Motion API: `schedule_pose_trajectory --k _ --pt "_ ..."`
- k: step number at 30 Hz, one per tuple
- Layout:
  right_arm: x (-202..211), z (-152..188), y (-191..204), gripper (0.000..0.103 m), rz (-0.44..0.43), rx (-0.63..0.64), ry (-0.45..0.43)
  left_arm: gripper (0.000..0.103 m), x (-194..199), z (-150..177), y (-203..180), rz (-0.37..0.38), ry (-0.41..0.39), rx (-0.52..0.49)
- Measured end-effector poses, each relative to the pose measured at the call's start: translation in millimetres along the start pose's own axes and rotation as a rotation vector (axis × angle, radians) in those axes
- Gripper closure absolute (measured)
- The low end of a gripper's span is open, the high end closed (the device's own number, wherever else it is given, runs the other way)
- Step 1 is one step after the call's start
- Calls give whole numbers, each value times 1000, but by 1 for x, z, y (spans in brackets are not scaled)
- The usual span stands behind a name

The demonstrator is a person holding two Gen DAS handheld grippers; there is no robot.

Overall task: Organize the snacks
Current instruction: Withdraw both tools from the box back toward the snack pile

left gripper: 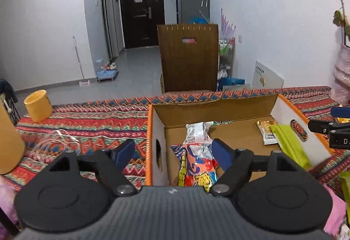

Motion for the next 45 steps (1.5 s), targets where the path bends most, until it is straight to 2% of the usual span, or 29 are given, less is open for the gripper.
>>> schedule_pose_trajectory --k 1,2,3,5,7,9,12,15,16,18,21,26,31,35,38,45 --pt "7 0 -4 17 -12 0 -9 21 15 3 -1 -13 4 -5" --pt "18 3 -4 17 -20 1 -17 19 29 7 -2 -16 -2 -9" --pt "31 7 -6 17 -31 -1 -30 19 49 14 -2 -2 -29 -6" --pt "60 18 -11 16 -64 -4 -59 10 92 32 -1 40 -102 10" --pt "91 31 -14 10 -97 4 -95 2 128 49 0 43 -182 33" --pt "120 46 -16 8 -123 17 -126 1 159 69 0 19 -231 24" --pt "164 70 -18 7 -170 27 -166 1 192 96 -3 -14 -229 18" --pt "200 96 -21 0 -209 21 -211 0 220 124 -11 -14 -248 -1" --pt "208 106 -22 0 -212 30 -221 0 228 132 -14 -17 -262 -10" --pt "217 127 -22 0 -165 42 -210 0 240 149 -22 -1 -287 -20" --pt "225 157 -19 0 -98 31 -178 0 247 166 -31 11 -284 -30" --pt "243 207 -11 0 -102 44 -196 0 247 191 -40 19 -242 -11" --pt "246 238 -9 0 -107 26 -137 0 235 218 -46 41 -140 18" --pt "244 249 -3 0 -111 40 -118 0 227 238 -49 60 -73 39" --pt "240 252 2 0 -131 37 -104 0 226 248 -47 59 -66 43" --pt "234 253 4 0 -90 15 -87 0 215 249 -39 56 -41 64"
Point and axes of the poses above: each gripper's, at about its wrist camera, not at the fingertips, and x roughly against the way its jaws point, y to its left, z to its underside, the point moved 2 cm from there along -x, roughly the way its jaws point, and after that the axes turned 6 degrees about z, right-handed, at the moved point
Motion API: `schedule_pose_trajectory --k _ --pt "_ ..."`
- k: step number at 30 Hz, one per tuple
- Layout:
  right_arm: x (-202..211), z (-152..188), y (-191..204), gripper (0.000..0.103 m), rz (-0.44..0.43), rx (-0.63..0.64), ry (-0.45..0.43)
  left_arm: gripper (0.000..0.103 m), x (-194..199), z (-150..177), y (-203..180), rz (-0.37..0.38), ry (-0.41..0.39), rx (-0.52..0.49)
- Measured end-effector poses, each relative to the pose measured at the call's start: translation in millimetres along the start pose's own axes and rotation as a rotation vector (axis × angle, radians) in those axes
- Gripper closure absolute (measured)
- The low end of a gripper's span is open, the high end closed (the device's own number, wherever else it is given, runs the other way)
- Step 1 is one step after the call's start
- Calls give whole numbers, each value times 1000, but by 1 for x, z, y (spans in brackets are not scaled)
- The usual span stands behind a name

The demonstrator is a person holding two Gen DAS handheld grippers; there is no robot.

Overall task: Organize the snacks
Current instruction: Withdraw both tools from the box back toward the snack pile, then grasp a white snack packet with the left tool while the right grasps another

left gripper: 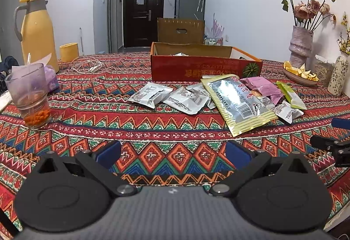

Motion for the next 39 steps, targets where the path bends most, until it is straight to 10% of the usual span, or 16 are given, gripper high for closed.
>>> schedule_pose_trajectory --k 20,32,39 --pt "-52 -65 44 17 -98 48 13 1 -102 -67 45 -31 46 -106" --pt "-112 -103 106 37 -195 182 66 53 -171 -74 85 107 113 -33" --pt "-154 -112 150 54 -269 239 114 58 -159 -72 95 72 114 3"
Point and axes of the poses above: each gripper's, at about its wrist camera, not at the fingertips, and x roughly against the way its jaws point, y to its left, z to its underside, the point moved 2 cm from there along -x, roughly the way its jaws point, and after that the axes turned 6 degrees about z, right-handed, at the moved point
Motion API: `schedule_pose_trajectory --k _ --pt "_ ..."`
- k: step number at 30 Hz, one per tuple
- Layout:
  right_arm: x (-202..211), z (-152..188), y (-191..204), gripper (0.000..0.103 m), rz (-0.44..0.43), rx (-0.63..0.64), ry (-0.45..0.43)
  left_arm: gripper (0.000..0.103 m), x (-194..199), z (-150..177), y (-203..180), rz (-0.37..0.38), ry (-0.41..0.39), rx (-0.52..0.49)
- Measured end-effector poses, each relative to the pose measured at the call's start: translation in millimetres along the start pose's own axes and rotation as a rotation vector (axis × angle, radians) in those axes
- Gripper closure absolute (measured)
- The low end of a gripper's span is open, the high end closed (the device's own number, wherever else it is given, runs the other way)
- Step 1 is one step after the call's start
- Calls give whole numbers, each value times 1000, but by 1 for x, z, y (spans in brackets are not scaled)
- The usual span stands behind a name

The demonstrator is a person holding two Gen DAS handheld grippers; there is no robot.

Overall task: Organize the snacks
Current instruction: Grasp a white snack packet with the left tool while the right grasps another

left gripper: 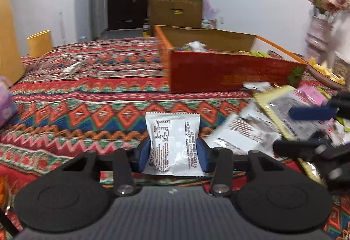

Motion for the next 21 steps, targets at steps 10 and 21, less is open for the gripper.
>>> schedule_pose_trajectory --k 10,21 --pt "-42 -3 24 67 -18 4 56 58 5 -3 9 -1 2 52" --pt "67 37 -3 67 -5 -134 -19 58 10 1 -2 30 25 50"
Point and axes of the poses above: each gripper's, at about its wrist camera, not at the fingertips, and x roughly against the way its jaws point, y to its left, z to its underside, the point moved 2 cm from there along -x, roughly the way its jaws point, and after that the axes turned 6 degrees about z, right-handed, at the moved point
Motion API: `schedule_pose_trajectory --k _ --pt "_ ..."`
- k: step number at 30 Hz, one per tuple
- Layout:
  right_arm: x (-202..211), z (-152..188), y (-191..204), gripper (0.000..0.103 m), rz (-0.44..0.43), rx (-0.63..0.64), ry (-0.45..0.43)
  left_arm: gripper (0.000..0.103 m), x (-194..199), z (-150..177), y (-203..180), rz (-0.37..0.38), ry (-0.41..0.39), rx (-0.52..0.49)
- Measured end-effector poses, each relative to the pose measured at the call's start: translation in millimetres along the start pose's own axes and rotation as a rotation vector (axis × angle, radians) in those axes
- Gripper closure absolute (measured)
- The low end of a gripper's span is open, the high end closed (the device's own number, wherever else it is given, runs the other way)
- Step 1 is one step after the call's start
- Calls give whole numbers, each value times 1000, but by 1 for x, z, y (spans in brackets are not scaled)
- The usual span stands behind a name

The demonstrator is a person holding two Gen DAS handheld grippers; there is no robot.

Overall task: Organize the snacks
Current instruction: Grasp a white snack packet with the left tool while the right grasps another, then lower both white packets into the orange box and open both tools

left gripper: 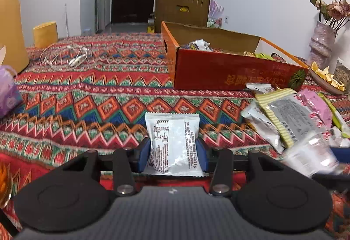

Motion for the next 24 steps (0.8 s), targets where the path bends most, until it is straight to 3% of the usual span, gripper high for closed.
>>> schedule_pose_trajectory --k 6,12,18,20,24 --pt "50 12 -66 67 166 -99 -60 58 45 1 -37 126 -81 7" --pt "55 14 -99 67 194 -156 -99 58 53 -9 -71 111 -80 -29" --pt "34 -40 -124 67 155 -59 -186 58 38 -84 -73 16 -164 -72" --pt "12 -69 -142 67 151 -34 -204 58 12 -116 -70 -8 -153 -93" --pt "-62 -128 -183 67 141 -47 -158 58 -55 -172 -60 -74 -107 -96"
Point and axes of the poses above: each gripper's, at about its wrist camera, not at the fingertips, and x roughly against the way its jaws point, y to its left, z to its underside, the point moved 2 cm from there along -x, roughly the way its jaws point, and after that the axes turned 6 degrees about z, right-handed, at the moved point
